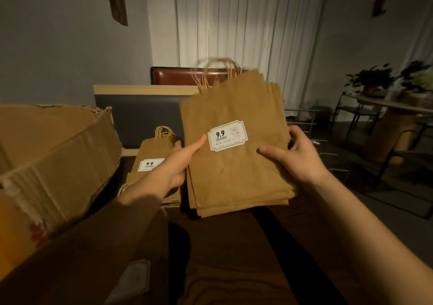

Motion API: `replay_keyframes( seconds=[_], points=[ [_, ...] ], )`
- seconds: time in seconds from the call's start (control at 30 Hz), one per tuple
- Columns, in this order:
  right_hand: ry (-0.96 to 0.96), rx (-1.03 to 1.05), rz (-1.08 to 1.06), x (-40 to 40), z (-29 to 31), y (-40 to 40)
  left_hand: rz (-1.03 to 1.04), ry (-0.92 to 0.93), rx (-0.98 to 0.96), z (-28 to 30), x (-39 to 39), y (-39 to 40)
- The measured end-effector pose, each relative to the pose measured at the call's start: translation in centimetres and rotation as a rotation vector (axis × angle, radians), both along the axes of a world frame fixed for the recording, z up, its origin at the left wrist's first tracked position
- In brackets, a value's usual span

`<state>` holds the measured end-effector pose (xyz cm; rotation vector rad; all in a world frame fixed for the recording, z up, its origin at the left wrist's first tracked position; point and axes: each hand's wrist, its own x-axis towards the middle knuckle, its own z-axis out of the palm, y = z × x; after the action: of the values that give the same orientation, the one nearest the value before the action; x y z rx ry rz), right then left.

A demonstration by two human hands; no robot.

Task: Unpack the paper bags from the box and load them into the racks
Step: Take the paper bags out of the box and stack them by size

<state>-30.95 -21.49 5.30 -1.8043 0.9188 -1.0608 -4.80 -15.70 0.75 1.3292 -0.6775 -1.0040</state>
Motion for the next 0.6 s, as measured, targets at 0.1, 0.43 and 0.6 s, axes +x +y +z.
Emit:
replay_keyframes(
  seconds=[0.1,0.43,0.6],
  points=[
    [-0.062,-0.045,0.043,-3.8,-1.2,3.0,-0.105,0.030,-0.176,1.7,-2.8,3.1],
    [-0.212,0.153,0.131,-10.2,-10.0,8.7,0.109,-0.210,-0.288,-4.8,-13.6,11.1],
    [-0.168,0.212,0.121,-10.9,-13.5,9.5,0.001,-0.264,-0.237,-6.8,-14.6,12.5]
  ],
)
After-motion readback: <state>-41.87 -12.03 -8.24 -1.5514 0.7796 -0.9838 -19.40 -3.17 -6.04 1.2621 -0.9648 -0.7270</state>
